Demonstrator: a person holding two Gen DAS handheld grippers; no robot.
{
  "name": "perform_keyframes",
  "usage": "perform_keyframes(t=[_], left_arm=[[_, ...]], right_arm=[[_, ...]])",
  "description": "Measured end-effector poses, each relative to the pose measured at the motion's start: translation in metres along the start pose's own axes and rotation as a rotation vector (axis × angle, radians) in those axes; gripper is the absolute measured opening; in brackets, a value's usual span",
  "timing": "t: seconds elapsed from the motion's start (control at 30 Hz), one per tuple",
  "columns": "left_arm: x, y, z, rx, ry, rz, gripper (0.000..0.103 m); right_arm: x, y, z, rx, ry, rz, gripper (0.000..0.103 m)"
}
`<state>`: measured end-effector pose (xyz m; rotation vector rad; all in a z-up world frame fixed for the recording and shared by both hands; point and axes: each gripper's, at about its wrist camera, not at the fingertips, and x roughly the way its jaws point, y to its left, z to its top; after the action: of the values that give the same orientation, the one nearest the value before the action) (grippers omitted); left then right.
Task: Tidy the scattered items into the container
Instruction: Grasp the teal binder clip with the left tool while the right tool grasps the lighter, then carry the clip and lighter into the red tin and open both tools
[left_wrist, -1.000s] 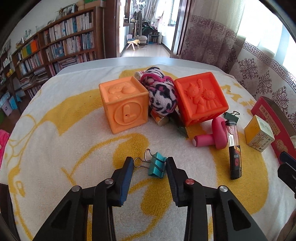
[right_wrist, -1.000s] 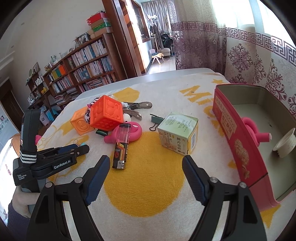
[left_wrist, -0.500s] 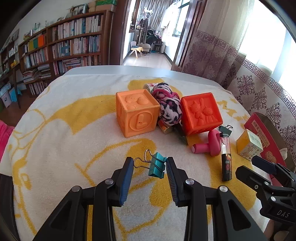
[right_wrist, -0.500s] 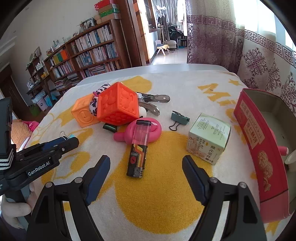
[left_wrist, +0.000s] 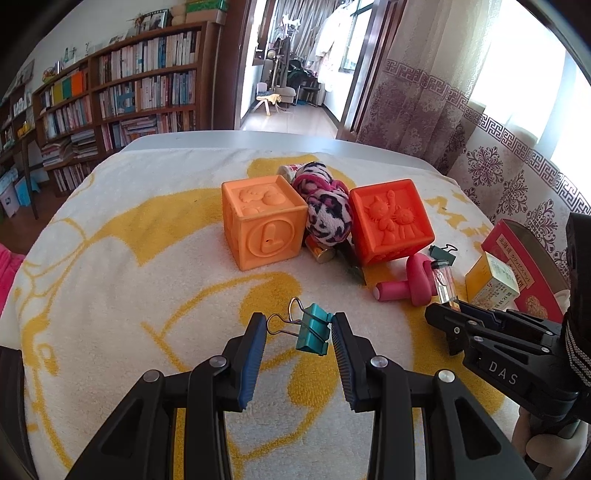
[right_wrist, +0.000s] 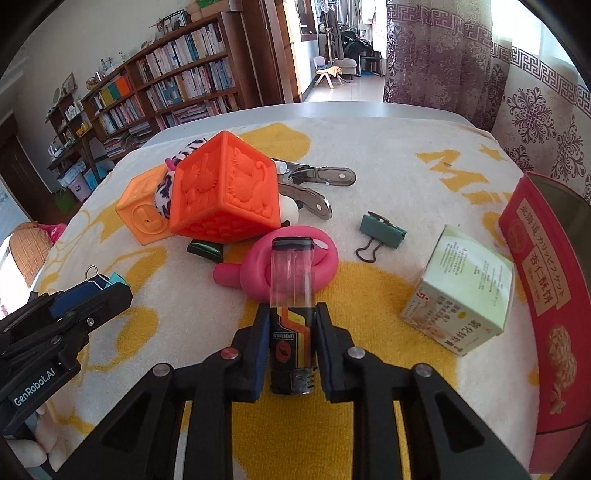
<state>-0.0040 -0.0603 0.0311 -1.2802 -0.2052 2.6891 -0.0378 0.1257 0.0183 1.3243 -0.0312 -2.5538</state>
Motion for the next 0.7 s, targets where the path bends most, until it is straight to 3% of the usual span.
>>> perform_keyframes(t=[0.33, 0.7], left_arm=[[0.001, -0.005, -0.001, 0.01, 0.002, 0.004, 0.038], [-0.008, -0.027, 0.0, 0.033, -0.004, -0.018, 0.038]], right_arm=[[-0.036, 0.001, -0.013, -0.002, -0.076, 0.032, 0.025], [-0.078, -0.04, -0.025, 0.086, -0.151, -0.017, 0.025]])
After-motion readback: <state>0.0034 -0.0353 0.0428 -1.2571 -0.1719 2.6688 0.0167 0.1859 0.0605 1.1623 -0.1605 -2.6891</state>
